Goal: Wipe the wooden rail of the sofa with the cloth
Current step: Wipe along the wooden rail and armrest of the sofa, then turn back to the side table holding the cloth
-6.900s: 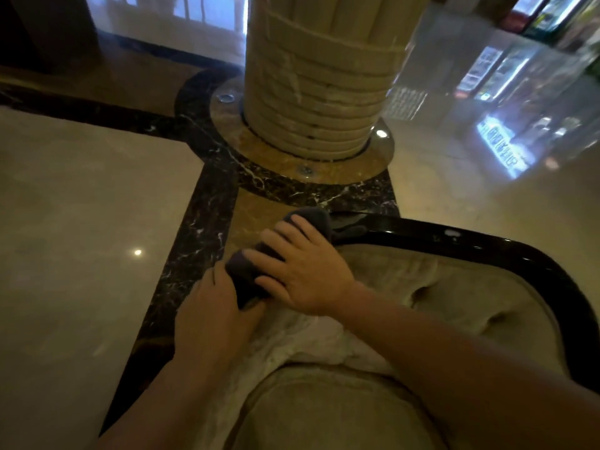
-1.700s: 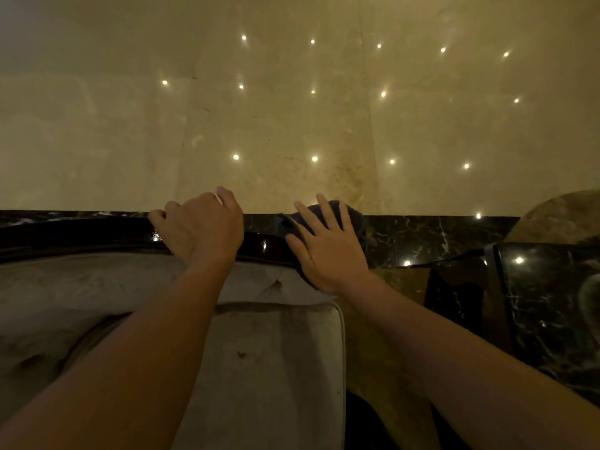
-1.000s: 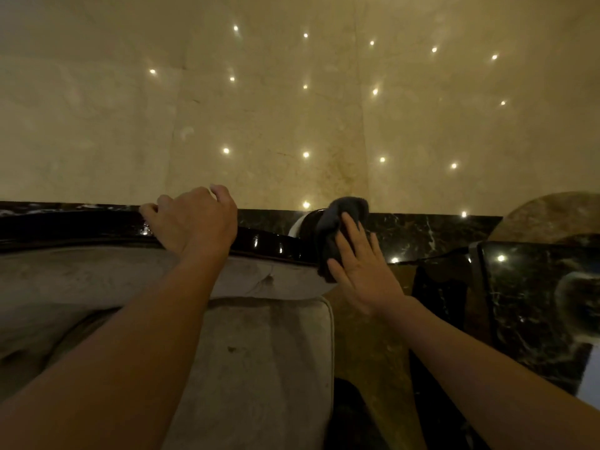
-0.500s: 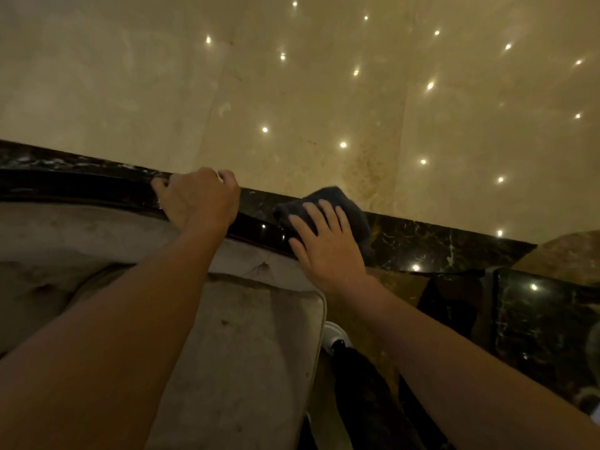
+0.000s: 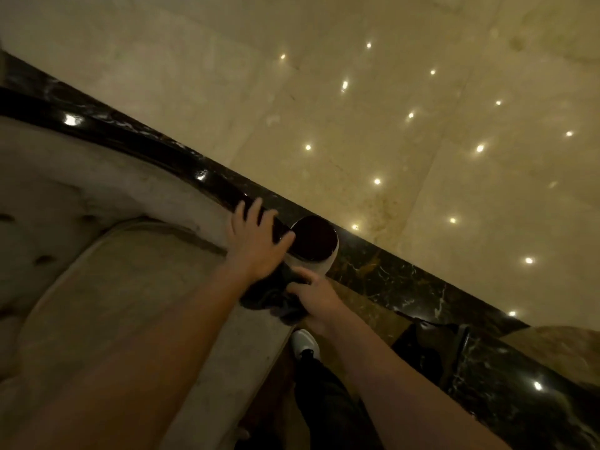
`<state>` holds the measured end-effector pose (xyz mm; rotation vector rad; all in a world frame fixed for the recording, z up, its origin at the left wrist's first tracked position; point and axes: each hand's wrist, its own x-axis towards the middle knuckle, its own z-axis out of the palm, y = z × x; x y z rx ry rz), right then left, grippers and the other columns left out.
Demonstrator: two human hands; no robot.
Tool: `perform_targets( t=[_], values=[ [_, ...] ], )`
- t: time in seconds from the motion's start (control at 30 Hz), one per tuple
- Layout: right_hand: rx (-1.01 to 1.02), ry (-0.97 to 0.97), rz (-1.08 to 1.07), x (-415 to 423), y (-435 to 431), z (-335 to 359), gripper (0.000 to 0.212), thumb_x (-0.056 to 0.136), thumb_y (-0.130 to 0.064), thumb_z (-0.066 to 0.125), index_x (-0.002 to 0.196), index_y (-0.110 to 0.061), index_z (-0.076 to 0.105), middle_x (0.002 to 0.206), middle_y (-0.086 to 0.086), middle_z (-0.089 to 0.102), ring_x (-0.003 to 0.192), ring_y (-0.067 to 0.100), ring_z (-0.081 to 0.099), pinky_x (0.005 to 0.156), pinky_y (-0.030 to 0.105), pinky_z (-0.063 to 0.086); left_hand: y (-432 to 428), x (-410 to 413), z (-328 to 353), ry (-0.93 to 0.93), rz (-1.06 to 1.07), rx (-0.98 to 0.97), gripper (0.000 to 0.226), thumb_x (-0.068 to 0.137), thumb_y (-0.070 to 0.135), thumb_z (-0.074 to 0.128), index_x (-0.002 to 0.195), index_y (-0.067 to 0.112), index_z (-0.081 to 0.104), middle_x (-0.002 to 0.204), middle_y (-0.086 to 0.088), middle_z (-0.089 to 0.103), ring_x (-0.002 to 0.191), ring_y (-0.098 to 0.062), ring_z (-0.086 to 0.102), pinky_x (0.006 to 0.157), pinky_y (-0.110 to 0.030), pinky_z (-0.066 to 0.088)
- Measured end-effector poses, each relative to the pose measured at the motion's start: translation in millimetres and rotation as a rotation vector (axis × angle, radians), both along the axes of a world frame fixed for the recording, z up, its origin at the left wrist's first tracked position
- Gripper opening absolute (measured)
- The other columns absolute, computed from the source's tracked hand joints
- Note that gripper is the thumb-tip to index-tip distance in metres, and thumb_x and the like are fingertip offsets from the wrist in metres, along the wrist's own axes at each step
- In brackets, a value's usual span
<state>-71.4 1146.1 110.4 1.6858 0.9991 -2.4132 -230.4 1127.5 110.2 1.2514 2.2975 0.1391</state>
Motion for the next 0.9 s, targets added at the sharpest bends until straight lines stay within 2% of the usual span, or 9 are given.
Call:
perform_targets(
  t=[0.03,0.1,0.17,0.23,0.4,0.6,0.7,0.8,0.9],
  values=[
    [-0.071,0.072,-0.007,2,-5,10,0.023,0.092,-0.008,0.058,0.110,-0.018,0.066,0.118,0.022,0.064,0.099,0.037,0.066,0.064,0.039,0.057,-22,20,4,-0.168,0.119,0.057,0.067,0.089,0.067,0.036,0.145,0.030,0.033,0.161,-0.004,0.018,0.149,-0.032,0.013,0.116,-0.051,0.022],
    [-0.135,0.118,-0.012,2,-11,30,0.022,0.081,-0.017,0.068,0.102,-0.012,0.066,0.109,0.018,0.067,0.094,0.032,0.068,0.067,0.037,0.058,-58,40,21,-0.610,0.529,0.104,0.060,0.089,0.067,0.040,0.132,0.025,0.047,0.143,-0.010,0.044,0.128,-0.028,0.049,0.092,-0.033,0.049],
    [-0.252,0.168,0.044,1,-15,49,0.035,0.070,-0.026,0.079,0.098,-0.010,0.066,0.094,0.013,0.071,0.077,0.025,0.071,0.062,0.032,0.057,-86,39,41,-1.087,0.904,0.089,0.062,0.087,0.072,0.041,0.115,0.022,0.064,0.123,-0.014,0.066,0.104,-0.027,0.067,0.078,-0.035,0.055],
    [-0.321,0.248,0.162,0,-22,64,0.048,0.068,-0.036,0.085,0.103,-0.008,0.068,0.086,0.011,0.072,0.068,0.023,0.070,0.054,0.030,0.055,-117,35,66,-1.308,0.990,0.094,0.063,0.083,0.072,0.047,0.108,0.021,0.073,0.109,-0.015,0.075,0.095,-0.028,0.073,0.076,-0.038,0.059],
    [-0.308,0.372,0.368,-25,-113,109,0.065,0.069,-0.038,0.086,0.120,-0.009,0.058,0.093,0.010,0.069,0.070,0.021,0.068,0.050,0.030,0.053,-254,29,119,-1.005,1.148,0.443,0.048,0.090,0.042,0.063,0.122,0.006,0.065,0.112,-0.018,0.073,0.094,-0.027,0.072,0.075,-0.034,0.060],
    [-0.166,0.364,0.830,-52,-293,163,0.021,0.086,-0.017,0.068,0.106,-0.010,0.072,0.098,0.009,0.077,0.079,0.020,0.074,0.061,0.029,0.059,-467,73,172,-0.564,1.685,0.793,0.060,0.097,0.056,0.041,0.129,0.009,0.059,0.127,-0.016,0.063,0.112,-0.034,0.062,0.099,-0.050,0.051],
    [-0.131,0.367,1.009,-59,-384,172,0.040,0.083,-0.019,0.070,0.123,-0.010,0.066,0.109,0.012,0.074,0.086,0.024,0.073,0.065,0.033,0.059,-558,107,186,-0.489,1.829,0.867,0.065,0.094,0.064,0.036,0.130,0.015,0.060,0.124,-0.013,0.063,0.105,-0.032,0.062,0.094,-0.047,0.053],
    [-0.222,0.410,1.141,-55,-492,182,0.041,0.075,-0.021,0.077,0.115,-0.014,0.073,0.112,0.013,0.074,0.093,0.029,0.074,0.070,0.039,0.061,-655,148,196,-0.332,1.958,0.962,0.062,0.095,0.062,0.038,0.132,0.016,0.058,0.116,-0.005,0.061,0.099,-0.024,0.059,0.081,-0.032,0.050],
    [-0.199,0.402,1.293,-48,-575,184,0.048,0.076,-0.011,0.079,0.122,-0.016,0.066,0.117,0.016,0.072,0.101,0.036,0.071,0.074,0.046,0.061,-723,188,196,-0.345,1.990,1.130,0.052,0.093,0.051,0.055,0.131,0.015,0.059,0.123,-0.010,0.065,0.106,-0.027,0.064,0.089,-0.042,0.055]
  ],
)
